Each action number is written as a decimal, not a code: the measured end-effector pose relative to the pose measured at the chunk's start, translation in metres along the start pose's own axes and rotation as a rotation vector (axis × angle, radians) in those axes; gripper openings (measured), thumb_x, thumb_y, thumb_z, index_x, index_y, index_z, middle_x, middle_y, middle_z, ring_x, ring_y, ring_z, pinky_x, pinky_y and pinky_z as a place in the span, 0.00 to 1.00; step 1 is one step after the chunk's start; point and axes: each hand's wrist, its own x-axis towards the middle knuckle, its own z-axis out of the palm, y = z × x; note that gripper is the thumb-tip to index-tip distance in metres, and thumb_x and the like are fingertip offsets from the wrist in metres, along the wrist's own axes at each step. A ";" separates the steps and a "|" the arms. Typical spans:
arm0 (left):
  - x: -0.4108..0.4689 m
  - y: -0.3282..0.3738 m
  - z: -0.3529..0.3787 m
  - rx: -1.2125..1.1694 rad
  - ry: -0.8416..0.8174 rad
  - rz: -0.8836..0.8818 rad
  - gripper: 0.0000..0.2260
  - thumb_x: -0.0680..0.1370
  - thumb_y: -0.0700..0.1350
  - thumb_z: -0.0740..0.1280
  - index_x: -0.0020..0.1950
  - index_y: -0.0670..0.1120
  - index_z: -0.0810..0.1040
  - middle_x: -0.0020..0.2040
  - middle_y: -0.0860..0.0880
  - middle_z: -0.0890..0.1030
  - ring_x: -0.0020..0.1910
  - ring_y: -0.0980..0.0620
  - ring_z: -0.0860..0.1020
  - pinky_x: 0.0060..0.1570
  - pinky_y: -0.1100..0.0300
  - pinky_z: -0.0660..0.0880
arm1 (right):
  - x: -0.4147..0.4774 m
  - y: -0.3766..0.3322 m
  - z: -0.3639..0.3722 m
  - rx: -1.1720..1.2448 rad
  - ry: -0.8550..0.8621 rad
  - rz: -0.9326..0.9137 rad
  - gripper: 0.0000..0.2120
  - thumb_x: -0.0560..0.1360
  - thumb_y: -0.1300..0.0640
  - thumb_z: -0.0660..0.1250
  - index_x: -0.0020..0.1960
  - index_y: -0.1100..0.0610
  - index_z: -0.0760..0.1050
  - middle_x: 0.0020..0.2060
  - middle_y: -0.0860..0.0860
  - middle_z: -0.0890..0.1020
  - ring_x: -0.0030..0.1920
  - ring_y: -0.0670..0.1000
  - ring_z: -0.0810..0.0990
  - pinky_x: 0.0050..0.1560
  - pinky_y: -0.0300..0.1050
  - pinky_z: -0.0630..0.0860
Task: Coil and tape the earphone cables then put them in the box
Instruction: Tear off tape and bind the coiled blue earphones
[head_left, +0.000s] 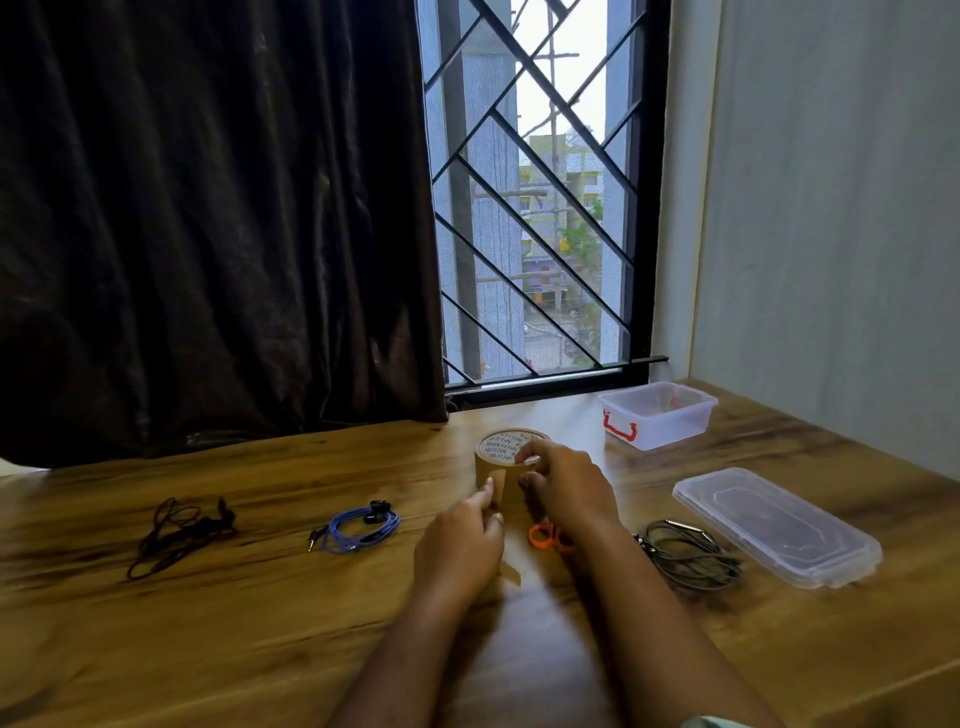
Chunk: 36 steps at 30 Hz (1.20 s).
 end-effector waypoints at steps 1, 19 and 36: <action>0.000 0.000 0.000 -0.009 0.009 -0.001 0.21 0.80 0.50 0.58 0.73 0.56 0.62 0.61 0.53 0.78 0.49 0.58 0.74 0.38 0.64 0.70 | 0.000 0.001 -0.001 -0.027 0.011 0.002 0.09 0.74 0.54 0.67 0.52 0.44 0.77 0.50 0.49 0.84 0.50 0.53 0.81 0.46 0.44 0.76; -0.006 -0.007 -0.008 0.081 0.247 -0.064 0.16 0.80 0.48 0.57 0.67 0.53 0.72 0.47 0.50 0.82 0.41 0.54 0.79 0.29 0.64 0.68 | -0.007 -0.003 -0.003 -0.140 0.029 -0.042 0.19 0.75 0.55 0.64 0.65 0.45 0.72 0.57 0.51 0.81 0.56 0.55 0.79 0.50 0.45 0.74; -0.009 -0.011 -0.016 -0.096 0.408 -0.093 0.09 0.80 0.47 0.58 0.57 0.52 0.76 0.39 0.54 0.78 0.34 0.58 0.75 0.26 0.63 0.65 | -0.005 0.014 -0.007 -0.269 0.173 0.081 0.14 0.79 0.60 0.51 0.57 0.49 0.72 0.52 0.53 0.81 0.51 0.56 0.80 0.43 0.46 0.70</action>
